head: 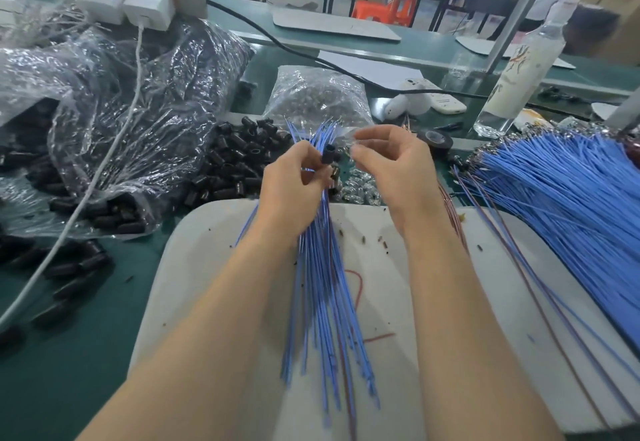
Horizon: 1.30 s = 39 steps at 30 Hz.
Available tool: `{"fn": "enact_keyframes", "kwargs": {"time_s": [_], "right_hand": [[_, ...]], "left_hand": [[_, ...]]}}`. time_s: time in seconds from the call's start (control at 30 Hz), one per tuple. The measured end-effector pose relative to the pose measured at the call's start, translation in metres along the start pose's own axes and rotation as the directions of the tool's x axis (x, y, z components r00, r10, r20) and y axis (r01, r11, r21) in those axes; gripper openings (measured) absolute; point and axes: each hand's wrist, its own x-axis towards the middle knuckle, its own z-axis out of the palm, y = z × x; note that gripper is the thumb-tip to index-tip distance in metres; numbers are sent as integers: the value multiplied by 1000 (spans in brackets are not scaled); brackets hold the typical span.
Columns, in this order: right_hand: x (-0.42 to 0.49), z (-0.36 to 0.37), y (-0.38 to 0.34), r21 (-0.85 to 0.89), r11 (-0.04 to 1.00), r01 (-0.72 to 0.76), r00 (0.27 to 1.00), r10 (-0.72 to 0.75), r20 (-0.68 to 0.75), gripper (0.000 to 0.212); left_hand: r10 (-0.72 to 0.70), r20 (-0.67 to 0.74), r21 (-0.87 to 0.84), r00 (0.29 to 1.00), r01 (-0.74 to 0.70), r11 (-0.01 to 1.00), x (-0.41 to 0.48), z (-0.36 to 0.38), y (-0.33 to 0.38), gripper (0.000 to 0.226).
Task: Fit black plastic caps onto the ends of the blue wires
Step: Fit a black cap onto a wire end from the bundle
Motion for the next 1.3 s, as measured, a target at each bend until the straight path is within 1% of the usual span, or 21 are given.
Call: {"fn": "enact_keyframes", "kwargs": {"time_s": [0.07,0.13,0.2,0.3,0.43,0.5,0.63,0.7,0.77,0.87,0.93,1.07,1.2,1.3], "right_hand": [[-8,0,-3,14,1000,26,1000,-26,2,14],[-14,0,-6,-13,999,44,999,-43,27,10],[-19,1,-8,-69,996,57,996,-52,76,8],[-21,4,-11,-195,975,107,991,-89,99,11],[-24,8,-13,-327,931,163,986,-144,80,10],[-25,8,-14,-355,920,164,986,-146,75,11],[-26,9,-14,-397,904,156,987,-131,90,21],[-27,12,-14,-445,875,188,982,-158,104,18],[-28,15,-14,-478,854,206,978,-189,83,12],[-28,19,-12,-494,850,184,979,-205,11,12],[-29,21,-12,-497,852,165,980,-200,-17,12],[-31,22,-13,-490,860,142,987,-159,6,14],[-30,12,-17,-453,888,73,997,-52,58,15],[-28,3,-18,-427,901,82,996,-57,70,15]], "left_hand": [[47,-16,12,999,-47,999,-5,1,3,23],[72,-25,19,997,-72,997,-9,2,4,14],[100,-40,15,994,-99,995,-11,3,4,13],[159,-45,52,986,-157,986,-14,3,4,24],[225,-31,123,974,-219,968,-11,2,3,8],[247,-32,150,969,-240,959,-9,2,2,8],[242,-67,196,968,-225,954,-9,1,1,11],[221,-69,197,973,-204,959,-8,0,2,14],[205,-50,175,977,-194,965,-9,1,2,14],[195,-15,129,981,-192,973,-10,3,3,12],[188,-19,118,982,-185,976,-12,4,5,14],[188,-52,200,981,-174,964,-13,4,5,14],[206,-57,238,977,-188,953,-12,4,4,15],[212,-45,238,976,-196,951,-11,3,2,12]]}}
